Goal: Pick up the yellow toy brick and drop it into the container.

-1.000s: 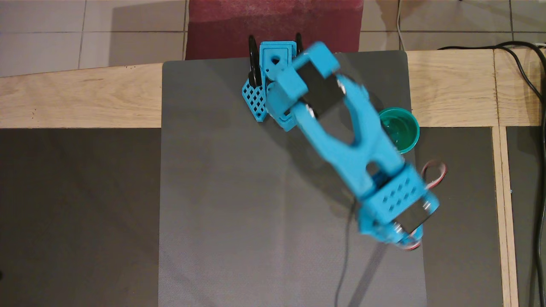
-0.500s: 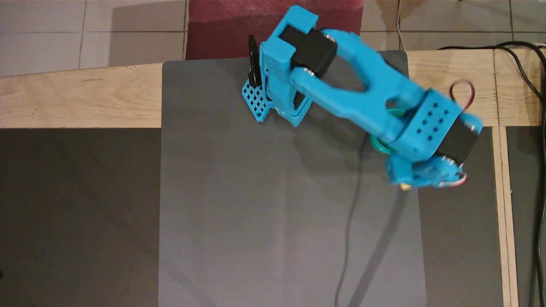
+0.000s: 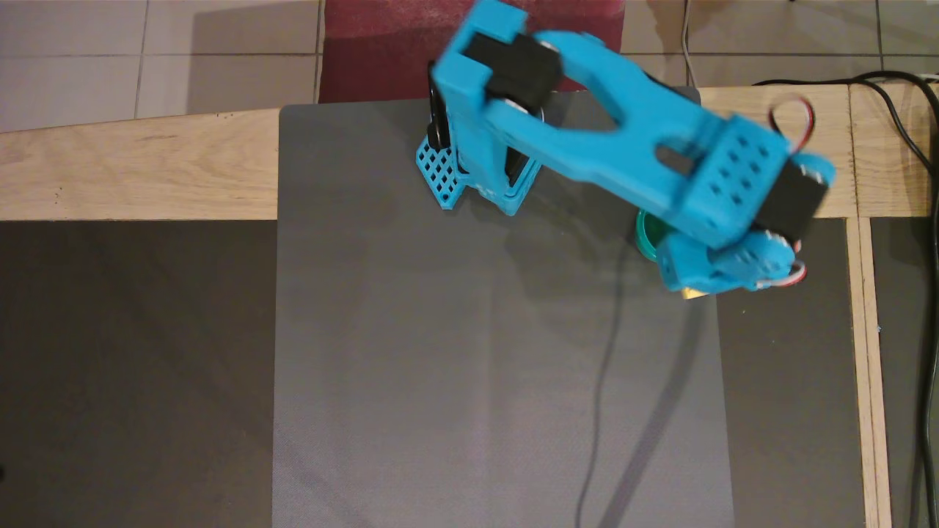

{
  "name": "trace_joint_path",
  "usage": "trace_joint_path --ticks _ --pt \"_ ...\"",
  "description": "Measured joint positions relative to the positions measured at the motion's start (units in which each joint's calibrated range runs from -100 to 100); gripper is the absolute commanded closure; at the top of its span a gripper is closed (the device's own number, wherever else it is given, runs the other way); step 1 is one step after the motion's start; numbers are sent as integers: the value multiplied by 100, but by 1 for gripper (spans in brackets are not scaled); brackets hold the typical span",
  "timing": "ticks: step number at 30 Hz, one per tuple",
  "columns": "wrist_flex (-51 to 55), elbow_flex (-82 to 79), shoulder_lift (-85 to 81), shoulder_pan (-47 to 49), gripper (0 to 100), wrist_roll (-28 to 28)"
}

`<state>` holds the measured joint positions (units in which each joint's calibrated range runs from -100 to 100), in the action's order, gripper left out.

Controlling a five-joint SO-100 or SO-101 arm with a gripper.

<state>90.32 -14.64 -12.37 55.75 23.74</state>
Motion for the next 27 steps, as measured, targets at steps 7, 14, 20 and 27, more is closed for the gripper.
trace_joint_path --ticks 7,14,20,27 --pt "598 -54 -467 15 100 0" --pt "598 -54 -467 535 100 -217" --pt "317 -54 -340 631 100 -381" --pt "264 -45 382 720 100 -412"
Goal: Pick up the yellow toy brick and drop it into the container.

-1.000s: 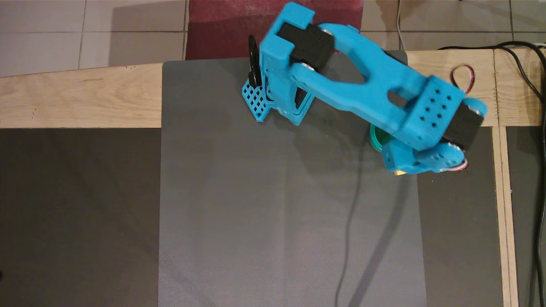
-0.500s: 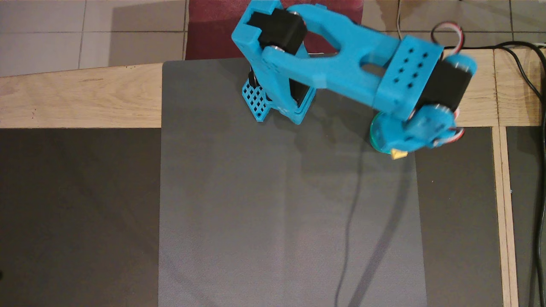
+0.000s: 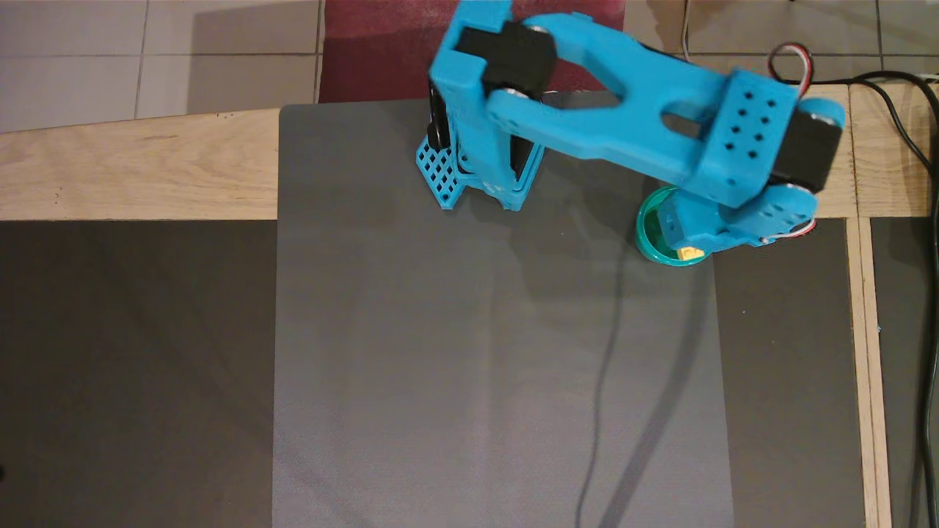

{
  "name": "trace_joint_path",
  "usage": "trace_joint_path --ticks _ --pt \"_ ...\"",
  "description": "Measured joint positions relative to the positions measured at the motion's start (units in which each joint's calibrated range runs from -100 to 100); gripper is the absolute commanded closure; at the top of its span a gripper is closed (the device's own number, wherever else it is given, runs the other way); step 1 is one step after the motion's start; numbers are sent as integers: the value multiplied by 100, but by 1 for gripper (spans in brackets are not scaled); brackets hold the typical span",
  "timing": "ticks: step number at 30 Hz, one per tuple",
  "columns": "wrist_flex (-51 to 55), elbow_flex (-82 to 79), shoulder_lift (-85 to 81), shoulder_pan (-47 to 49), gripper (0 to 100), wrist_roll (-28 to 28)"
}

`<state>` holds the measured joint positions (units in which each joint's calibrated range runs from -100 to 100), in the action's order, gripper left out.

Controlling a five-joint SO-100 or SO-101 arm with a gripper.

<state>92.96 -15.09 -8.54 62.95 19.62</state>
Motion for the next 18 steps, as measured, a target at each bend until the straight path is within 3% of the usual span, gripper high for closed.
trace_joint_path --ticks 11,15,18 --pt "0 -9 93 356 100 -180" --pt "-9 -9 119 364 90 -180" --pt "-9 -9 119 364 88 -180"
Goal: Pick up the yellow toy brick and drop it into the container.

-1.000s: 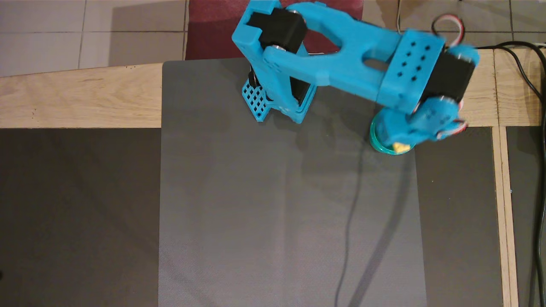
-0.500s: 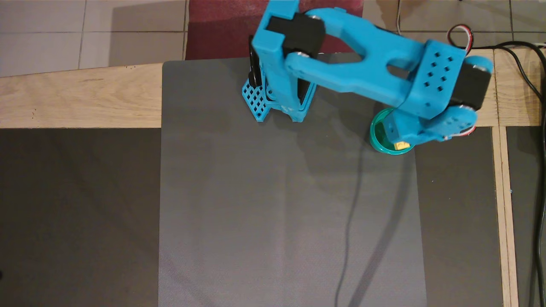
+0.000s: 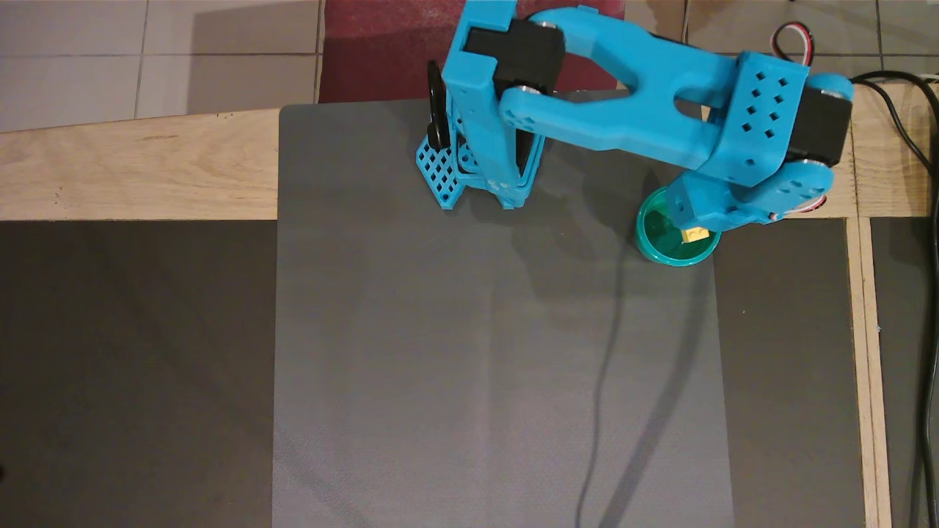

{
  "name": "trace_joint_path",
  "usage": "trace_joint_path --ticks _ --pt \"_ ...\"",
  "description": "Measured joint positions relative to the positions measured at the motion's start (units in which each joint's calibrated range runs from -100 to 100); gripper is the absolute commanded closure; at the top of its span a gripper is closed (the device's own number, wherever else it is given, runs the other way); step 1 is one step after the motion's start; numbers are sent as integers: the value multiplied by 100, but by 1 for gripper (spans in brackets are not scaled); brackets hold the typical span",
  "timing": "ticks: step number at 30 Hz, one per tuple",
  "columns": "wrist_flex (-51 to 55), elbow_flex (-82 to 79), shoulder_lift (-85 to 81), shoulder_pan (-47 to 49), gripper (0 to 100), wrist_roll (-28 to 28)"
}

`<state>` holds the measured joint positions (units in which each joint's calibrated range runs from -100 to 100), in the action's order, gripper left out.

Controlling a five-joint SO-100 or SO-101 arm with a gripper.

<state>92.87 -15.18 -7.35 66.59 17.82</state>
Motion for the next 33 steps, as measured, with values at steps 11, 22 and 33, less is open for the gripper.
trace_joint_path --ticks 11,22,33 --pt "18 0 -25 -134 100 0" --pt "53 0 -2720 -2628 100 -32" --pt "62 0 -4981 -5316 100 -730"
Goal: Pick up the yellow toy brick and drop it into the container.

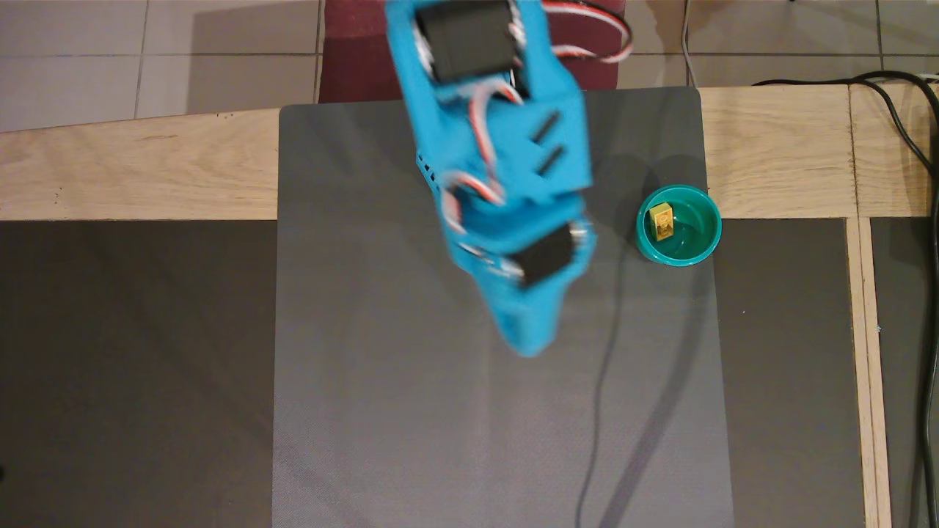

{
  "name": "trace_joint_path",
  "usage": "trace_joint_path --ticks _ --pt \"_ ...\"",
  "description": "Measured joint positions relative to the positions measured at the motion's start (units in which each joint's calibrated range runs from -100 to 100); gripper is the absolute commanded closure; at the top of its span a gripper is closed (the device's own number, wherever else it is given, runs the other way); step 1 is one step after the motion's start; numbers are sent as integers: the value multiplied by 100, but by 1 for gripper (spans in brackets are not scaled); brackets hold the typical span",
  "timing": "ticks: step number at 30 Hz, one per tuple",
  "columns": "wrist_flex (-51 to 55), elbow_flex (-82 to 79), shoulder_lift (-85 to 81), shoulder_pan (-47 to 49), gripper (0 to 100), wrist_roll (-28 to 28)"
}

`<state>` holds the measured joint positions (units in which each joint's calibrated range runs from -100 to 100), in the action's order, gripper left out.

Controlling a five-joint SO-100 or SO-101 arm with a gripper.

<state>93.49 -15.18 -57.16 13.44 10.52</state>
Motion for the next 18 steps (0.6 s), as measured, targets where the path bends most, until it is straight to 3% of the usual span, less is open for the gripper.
trace_joint_path --ticks 10,18 --pt "-123 -1459 -1292 -564 100 -576" --pt "-1276 -4096 -2958 -549 100 -582"
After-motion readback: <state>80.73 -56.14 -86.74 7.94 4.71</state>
